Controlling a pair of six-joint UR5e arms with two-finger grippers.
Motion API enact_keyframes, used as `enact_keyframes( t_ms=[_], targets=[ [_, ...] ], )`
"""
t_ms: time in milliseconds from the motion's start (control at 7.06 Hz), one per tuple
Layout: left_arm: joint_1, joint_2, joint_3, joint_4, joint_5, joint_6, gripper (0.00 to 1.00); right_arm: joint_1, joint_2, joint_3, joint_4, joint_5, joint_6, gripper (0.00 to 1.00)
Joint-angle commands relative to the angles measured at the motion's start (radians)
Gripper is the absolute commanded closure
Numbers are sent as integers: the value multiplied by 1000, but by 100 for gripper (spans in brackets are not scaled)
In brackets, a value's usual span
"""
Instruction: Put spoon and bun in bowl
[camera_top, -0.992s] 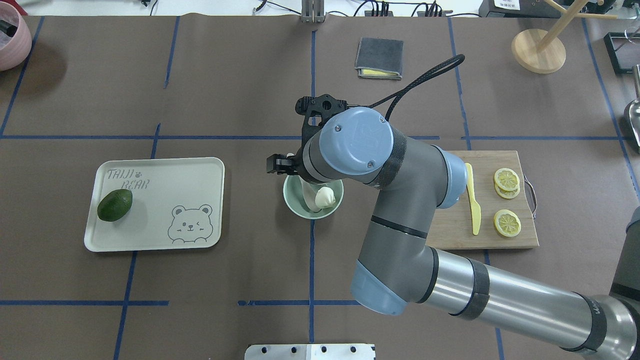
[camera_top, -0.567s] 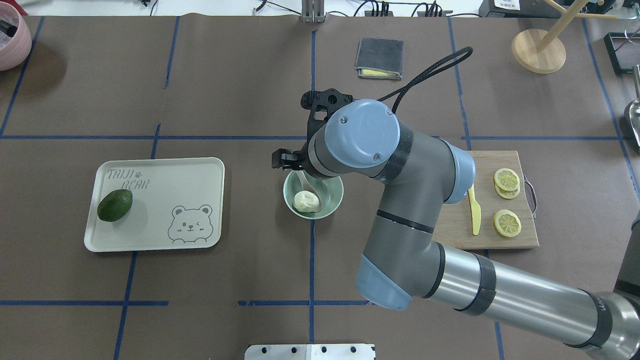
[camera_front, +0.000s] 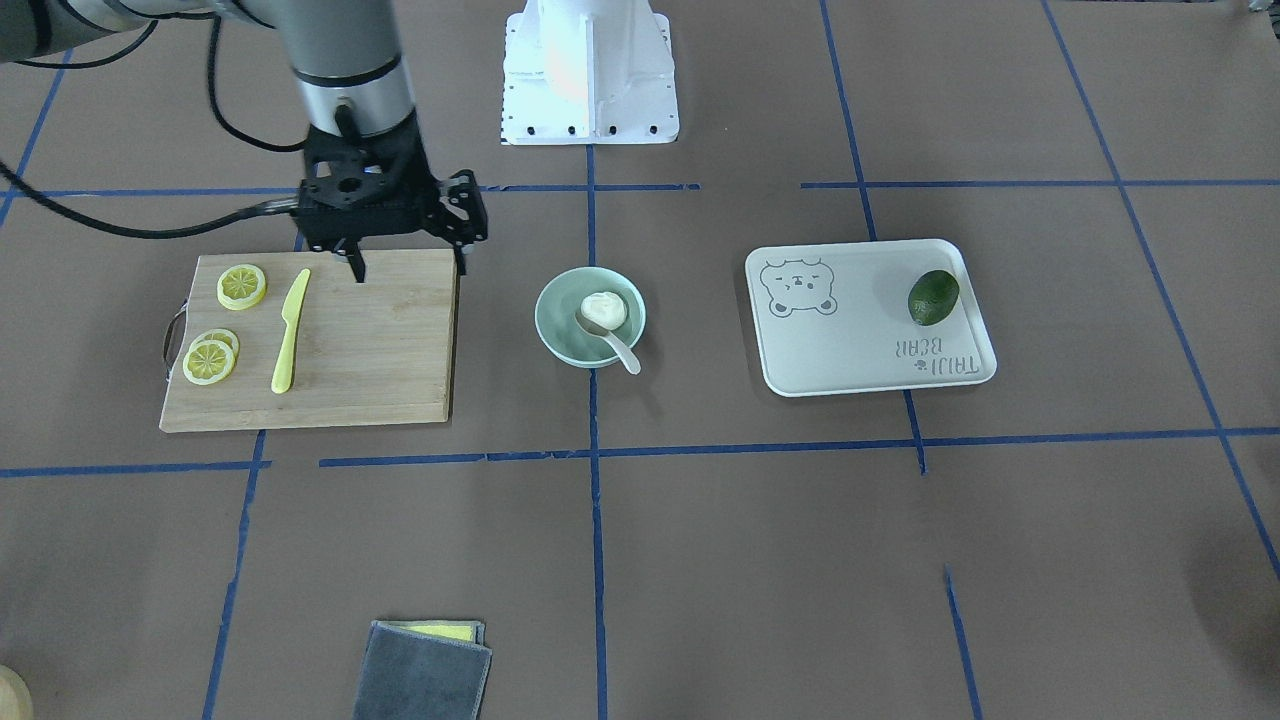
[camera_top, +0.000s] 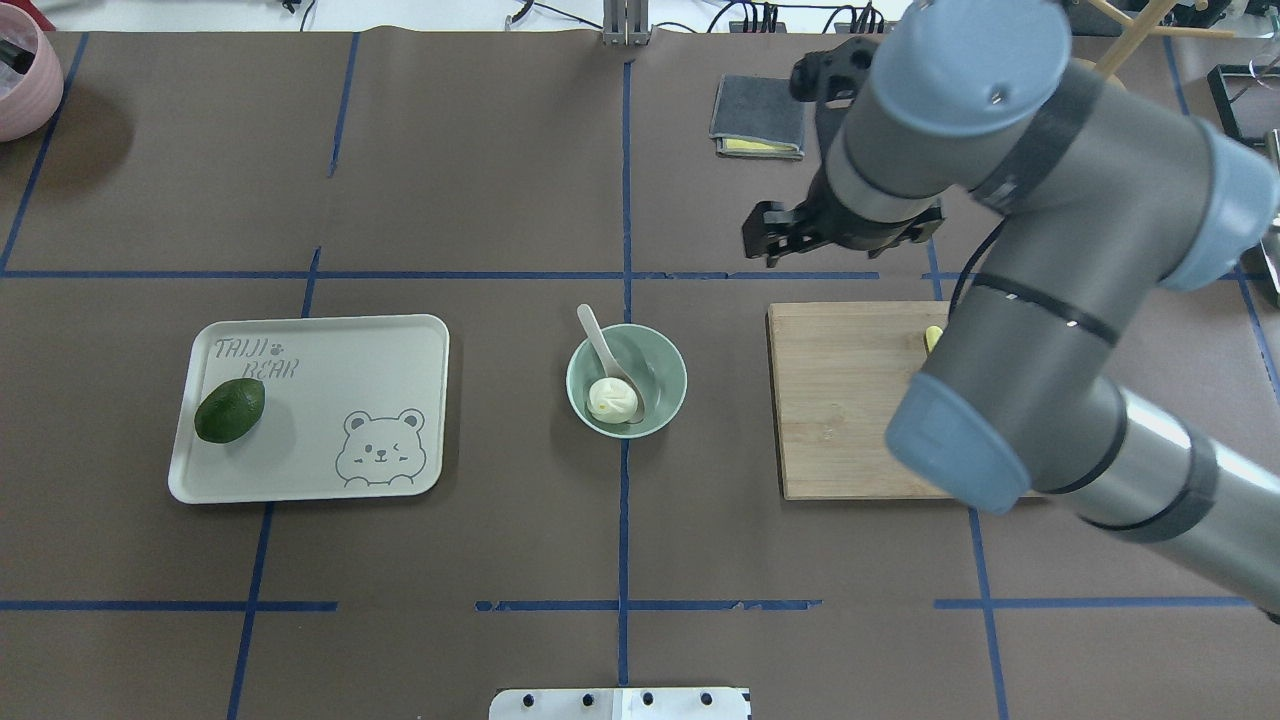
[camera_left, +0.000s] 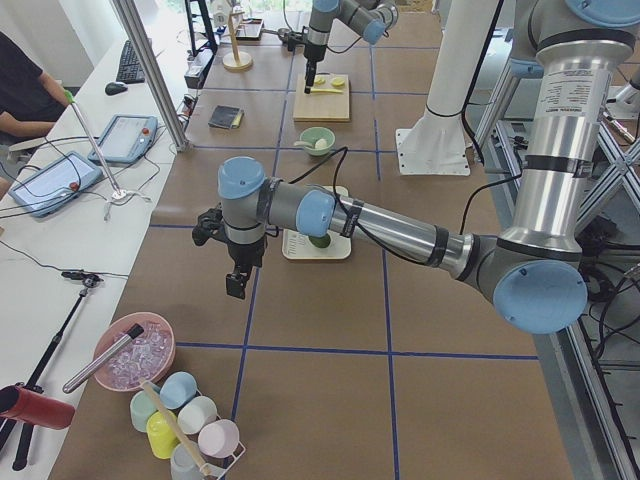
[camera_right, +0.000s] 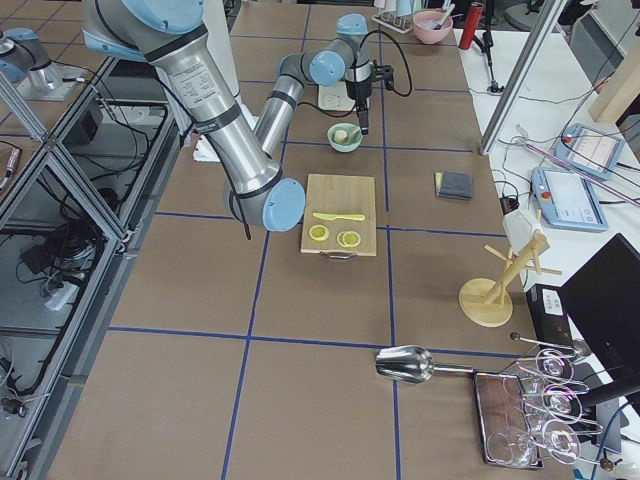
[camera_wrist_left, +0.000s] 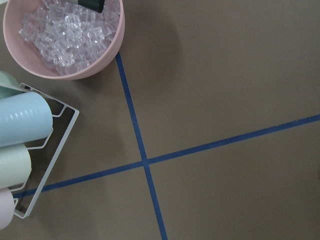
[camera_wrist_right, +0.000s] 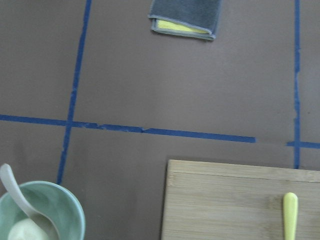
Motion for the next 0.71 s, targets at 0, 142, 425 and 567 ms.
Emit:
enact_keyframes(
  t_ms=[0, 142, 425, 567],
  targets=[
    [-61, 31, 76, 0, -96, 17, 0, 262, -159, 30, -28, 257, -335, 0],
    [-66, 52, 81, -3, -110, 41, 0, 374, -255, 24, -28, 322, -521, 0],
    [-66, 62, 90, -9, -110, 61, 0, 553, -377, -19, -28, 398, -788, 0],
    [-65, 62, 93, -8, -109, 60, 0, 606, -474, -33, -28, 394, -812, 0]
  ],
)
